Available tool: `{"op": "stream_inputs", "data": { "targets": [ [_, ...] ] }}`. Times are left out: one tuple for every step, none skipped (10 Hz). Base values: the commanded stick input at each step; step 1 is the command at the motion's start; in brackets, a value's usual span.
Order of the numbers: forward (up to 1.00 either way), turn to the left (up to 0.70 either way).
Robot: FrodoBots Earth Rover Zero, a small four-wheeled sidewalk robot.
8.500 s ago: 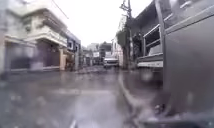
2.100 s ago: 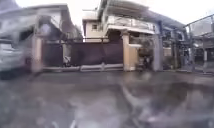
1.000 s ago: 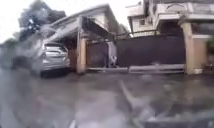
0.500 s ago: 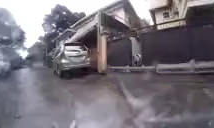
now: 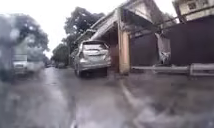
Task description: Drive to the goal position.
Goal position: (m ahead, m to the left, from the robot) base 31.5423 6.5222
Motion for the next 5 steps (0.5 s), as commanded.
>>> {"op": "stream_inputs", "data": {
  "targets": [
    [1.00, 0.27],
    [1.00, 0.27],
    [1.00, 0.27],
    [1.00, 0.27],
    [1.00, 0.27]
  ]
}}
